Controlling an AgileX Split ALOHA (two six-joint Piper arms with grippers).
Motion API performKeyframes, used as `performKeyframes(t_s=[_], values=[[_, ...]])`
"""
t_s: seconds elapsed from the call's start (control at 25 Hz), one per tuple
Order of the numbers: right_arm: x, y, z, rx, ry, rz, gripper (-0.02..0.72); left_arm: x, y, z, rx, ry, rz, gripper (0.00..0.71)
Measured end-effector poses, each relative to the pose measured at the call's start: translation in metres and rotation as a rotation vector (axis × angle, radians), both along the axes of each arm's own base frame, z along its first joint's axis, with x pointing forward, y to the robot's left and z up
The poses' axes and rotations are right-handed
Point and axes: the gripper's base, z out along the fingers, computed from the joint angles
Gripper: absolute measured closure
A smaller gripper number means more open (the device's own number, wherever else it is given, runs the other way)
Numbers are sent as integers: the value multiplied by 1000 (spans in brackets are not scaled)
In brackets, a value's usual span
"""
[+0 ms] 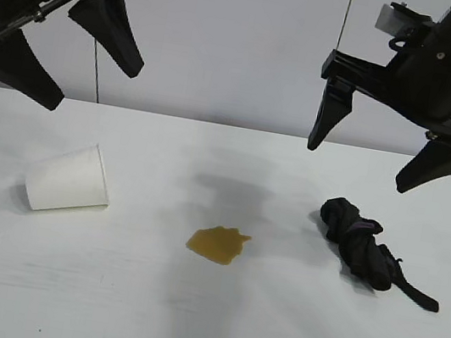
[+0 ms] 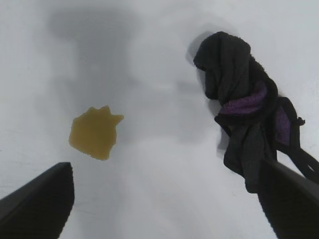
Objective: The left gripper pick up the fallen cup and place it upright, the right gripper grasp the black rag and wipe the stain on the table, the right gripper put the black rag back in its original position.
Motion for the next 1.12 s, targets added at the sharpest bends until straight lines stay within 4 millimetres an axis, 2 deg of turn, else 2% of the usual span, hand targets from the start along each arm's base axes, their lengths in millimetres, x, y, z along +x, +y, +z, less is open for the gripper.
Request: performKeyframes(t_s=[1.12], values=[[0, 0, 0, -4, -3, 10, 9, -3, -2, 1, -22, 33, -15, 20]])
